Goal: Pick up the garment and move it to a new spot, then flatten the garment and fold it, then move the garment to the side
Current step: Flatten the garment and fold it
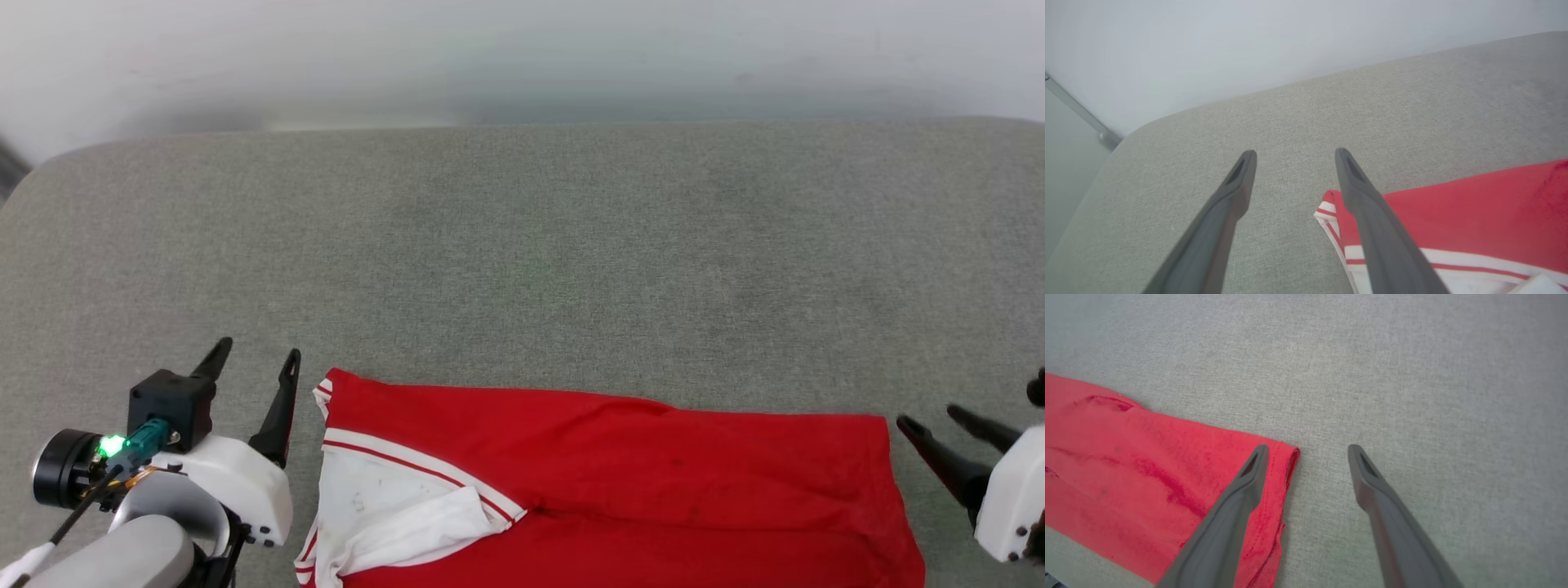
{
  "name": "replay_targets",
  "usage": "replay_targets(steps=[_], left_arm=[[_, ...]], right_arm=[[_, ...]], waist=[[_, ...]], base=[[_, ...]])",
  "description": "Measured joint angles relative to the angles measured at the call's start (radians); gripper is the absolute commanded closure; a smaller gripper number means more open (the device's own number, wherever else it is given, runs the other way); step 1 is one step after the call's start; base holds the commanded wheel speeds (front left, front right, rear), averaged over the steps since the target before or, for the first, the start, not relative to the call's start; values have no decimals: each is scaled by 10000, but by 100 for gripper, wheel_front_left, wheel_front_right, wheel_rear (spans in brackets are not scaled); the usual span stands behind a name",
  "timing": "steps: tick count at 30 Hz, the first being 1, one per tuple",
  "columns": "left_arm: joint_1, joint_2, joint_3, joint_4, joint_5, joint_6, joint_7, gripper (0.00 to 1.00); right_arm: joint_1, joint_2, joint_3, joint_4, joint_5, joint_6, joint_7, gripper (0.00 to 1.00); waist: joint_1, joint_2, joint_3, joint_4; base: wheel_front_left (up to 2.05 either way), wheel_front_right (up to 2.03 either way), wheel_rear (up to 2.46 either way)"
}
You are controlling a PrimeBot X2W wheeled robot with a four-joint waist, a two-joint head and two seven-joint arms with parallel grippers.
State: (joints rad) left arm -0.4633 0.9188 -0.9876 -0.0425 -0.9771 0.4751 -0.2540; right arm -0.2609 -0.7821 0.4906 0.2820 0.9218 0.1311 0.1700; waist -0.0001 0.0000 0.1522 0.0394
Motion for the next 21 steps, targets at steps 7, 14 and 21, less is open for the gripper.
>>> replay_targets(steps=[7, 14, 21], left_arm=[[1761, -1331, 2696, -627, 2079, 1137, -61, 0], [3288, -2834, 4604, -834, 3933, 905, -63, 0], [4572, -4533, 6489, -874, 5532, 339, -75, 0]], right_arm=[[1229, 1078, -800, 353, 451, -2, 803, 0], [1471, 1703, -928, 341, 1162, -12, 1317, 0], [1459, 1902, -673, 357, 1289, -29, 1551, 0]], waist=[[0, 0, 220, 78], [0, 0, 343, 262], [-1, 0, 394, 382]], base=[[0, 0, 0], [0, 0, 0], [0, 0, 0]])
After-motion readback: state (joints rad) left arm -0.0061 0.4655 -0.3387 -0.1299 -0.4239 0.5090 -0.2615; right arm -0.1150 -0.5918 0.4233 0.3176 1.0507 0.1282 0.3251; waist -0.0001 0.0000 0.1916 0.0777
